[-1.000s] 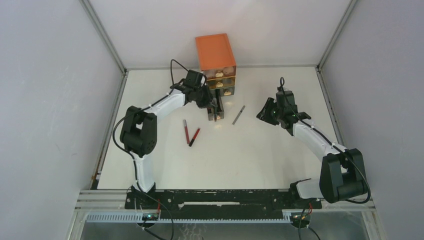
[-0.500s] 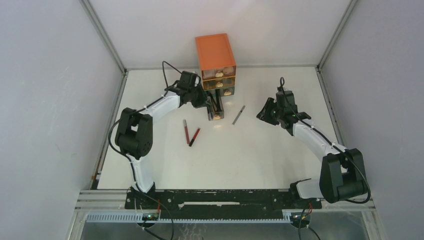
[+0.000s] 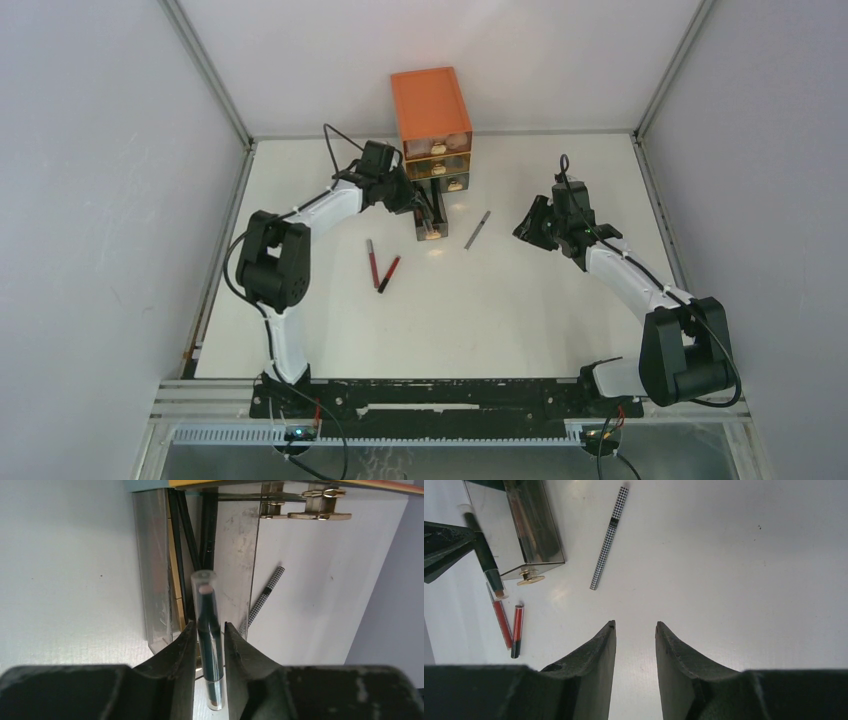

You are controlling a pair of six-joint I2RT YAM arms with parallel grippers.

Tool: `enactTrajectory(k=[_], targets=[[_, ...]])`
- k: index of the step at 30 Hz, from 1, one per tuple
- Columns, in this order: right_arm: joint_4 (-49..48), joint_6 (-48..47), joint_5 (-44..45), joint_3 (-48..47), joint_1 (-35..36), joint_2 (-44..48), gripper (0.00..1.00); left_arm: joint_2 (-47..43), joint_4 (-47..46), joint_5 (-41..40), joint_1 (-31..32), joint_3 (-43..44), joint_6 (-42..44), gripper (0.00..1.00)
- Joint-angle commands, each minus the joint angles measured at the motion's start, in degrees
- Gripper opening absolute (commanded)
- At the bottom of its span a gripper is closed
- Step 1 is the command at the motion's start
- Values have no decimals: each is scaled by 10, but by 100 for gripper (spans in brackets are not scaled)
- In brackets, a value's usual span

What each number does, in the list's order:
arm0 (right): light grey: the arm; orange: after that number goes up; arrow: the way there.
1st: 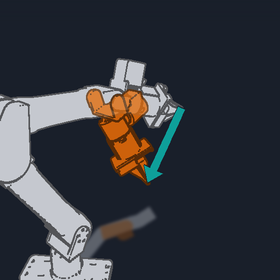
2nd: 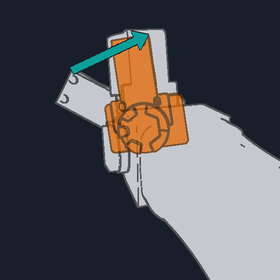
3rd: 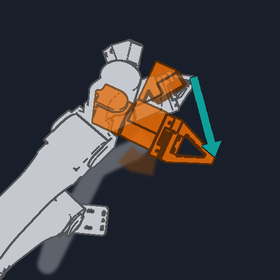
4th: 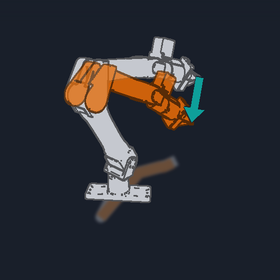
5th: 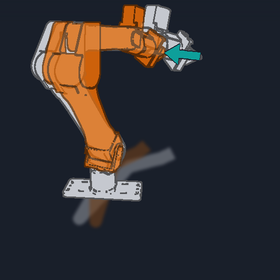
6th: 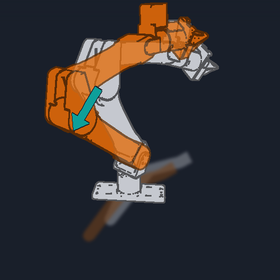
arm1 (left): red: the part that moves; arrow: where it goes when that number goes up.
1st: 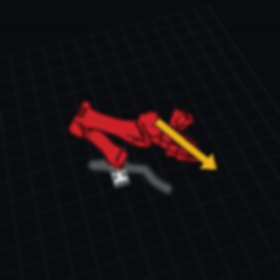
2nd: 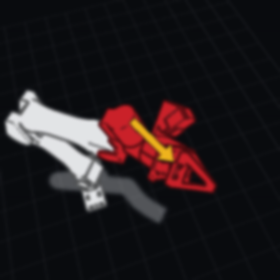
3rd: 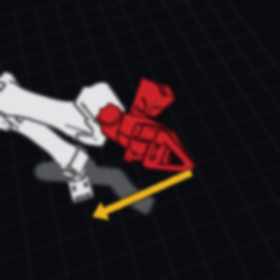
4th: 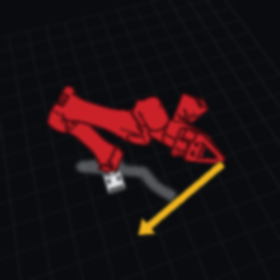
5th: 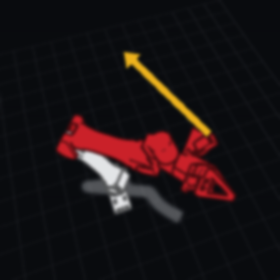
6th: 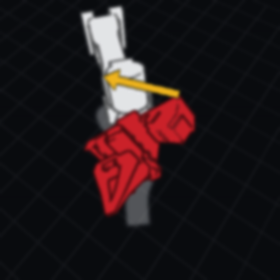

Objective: Organize the makeup
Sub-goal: Place the makeup in the drawer, then pick up the makeup from the center of the board.

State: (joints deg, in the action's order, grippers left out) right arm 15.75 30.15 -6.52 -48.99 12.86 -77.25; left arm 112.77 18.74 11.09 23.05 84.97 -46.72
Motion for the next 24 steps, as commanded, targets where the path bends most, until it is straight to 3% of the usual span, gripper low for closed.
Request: enactTrajectory(k=[1, 9, 16, 21, 24], targets=[[-7, -4, 3, 4, -4, 22, 42, -1, -3, -8, -4, 32, -5, 30], [-8, -3, 2, 4, -3, 21, 42, -38, -1, 4, -1, 14, 11, 38], [-30, 11, 6, 4, 20, 3, 45, -138, 12, -9, 23, -61, 45, 39], [-16, 39, 50, -47, 78, -64, 53, -221, 21, -50, 26, -150, 70, 39], [18, 61, 94, -107, 113, -128, 53, -253, 45, -99, 23, -193, 97, 46]])
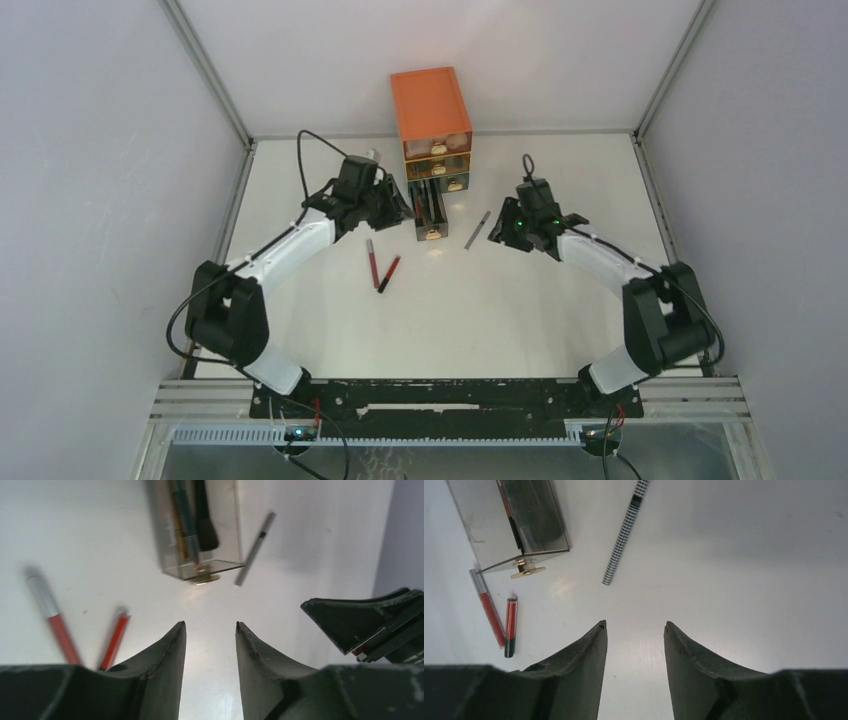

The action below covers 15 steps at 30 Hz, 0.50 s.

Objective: Organize the makeup
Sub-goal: Pick up the makeup from the center of the board.

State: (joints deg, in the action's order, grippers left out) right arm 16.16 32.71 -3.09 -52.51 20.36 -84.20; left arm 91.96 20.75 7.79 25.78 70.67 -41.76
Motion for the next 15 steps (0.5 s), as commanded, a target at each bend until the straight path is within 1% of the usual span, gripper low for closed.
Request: enactTrajectory(k=[1, 7, 9, 12, 15], targets=[[26, 45, 76, -93, 45, -82, 53, -52, 29, -74, -6, -63, 52, 48], [103, 95, 144, -212, 67, -196, 52, -89, 35, -91, -30, -127, 56, 54], [123, 106, 171, -241, 72, -230, 52, -98, 38, -91, -40, -142, 57, 54], [182, 130, 219, -296, 75, -272, 48, -106, 44, -94, -53, -153, 62, 54], [218, 137, 233, -342, 77, -312, 46, -113, 49, -96, -65, -162, 65, 54]])
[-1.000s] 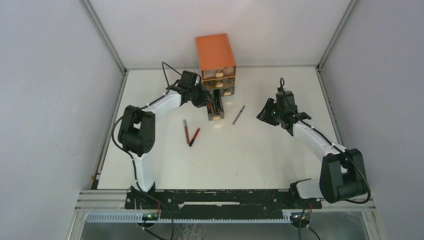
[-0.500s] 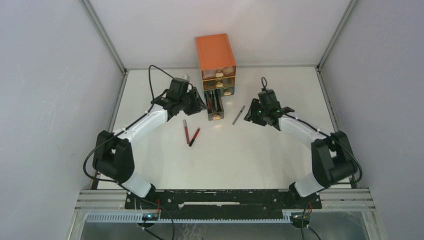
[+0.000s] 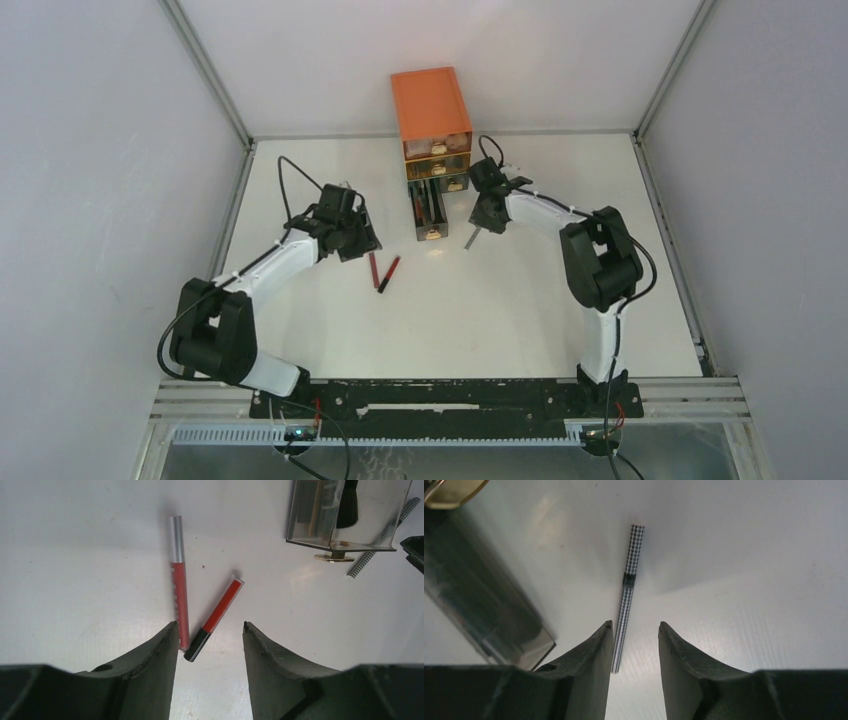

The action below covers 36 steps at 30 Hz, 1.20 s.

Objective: Organize the makeup
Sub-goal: Pick up the makeup from the center of the board, then pick up the lipstick at the center of the board.

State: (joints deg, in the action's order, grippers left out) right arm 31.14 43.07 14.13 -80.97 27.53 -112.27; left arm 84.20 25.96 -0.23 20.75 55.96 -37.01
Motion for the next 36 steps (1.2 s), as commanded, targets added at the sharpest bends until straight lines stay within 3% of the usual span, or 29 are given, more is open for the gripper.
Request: enactTrajectory(k=[1, 12, 15, 17, 22, 31, 36], targets=[[70, 31, 61, -67, 7, -42, 46, -38, -3, -17, -17, -17, 17, 54], [50, 20, 39, -79, 12, -94, 43, -30, -11, -15, -20, -32, 16, 56], [54, 20, 46, -69, 12, -90, 38, -22, -13, -12, -21, -35, 16, 56], [50, 20, 49, -52, 11, -79, 33, -14, -15, -9, -21, -37, 16, 56], [34, 13, 47, 5, 5, -41, 0, 16, -24, -5, -19, -45, 14, 56], [-30, -44, -19, 101, -31, 71, 0, 81, -38, -11, 9, -43, 10, 54], [-33, -54, -35, 101, -36, 103, 0, 122, -43, -34, 9, -35, 3, 37]])
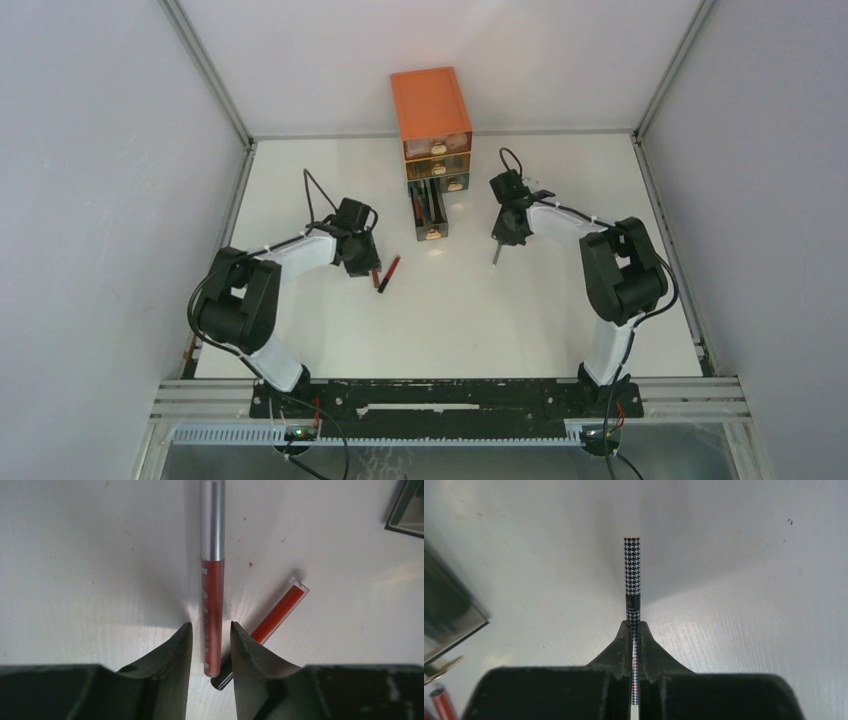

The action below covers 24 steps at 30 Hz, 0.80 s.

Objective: Organize the makeup
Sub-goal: Pick up the lipstick at the center of the board.

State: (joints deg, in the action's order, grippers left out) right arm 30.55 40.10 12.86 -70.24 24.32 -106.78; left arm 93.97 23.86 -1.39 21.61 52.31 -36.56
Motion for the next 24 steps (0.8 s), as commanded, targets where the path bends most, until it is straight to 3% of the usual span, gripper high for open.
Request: enactTrajectory(k=[1, 3, 9, 12, 20, 24], targets=[[-27, -24, -24, -6, -3, 52, 0, 32, -20, -30, 1, 4, -2, 32], [-25, -24, -26, -6, -4, 57, 0, 41, -12, -44, 1, 11, -2, 21], [-33, -30, -38, 16, -5, 77, 0, 33, 22, -69, 1, 45, 6, 1], [-48, -38, -51, 29, -6, 91, 0, 5, 34, -63, 1, 72, 27, 0], [-60, -53, -66, 43, -12, 108, 0, -22, 12, 158, 4, 157, 80, 0], [-59, -53, -65, 50, -12, 116, 0, -8, -5, 203, 8, 205, 59, 0]])
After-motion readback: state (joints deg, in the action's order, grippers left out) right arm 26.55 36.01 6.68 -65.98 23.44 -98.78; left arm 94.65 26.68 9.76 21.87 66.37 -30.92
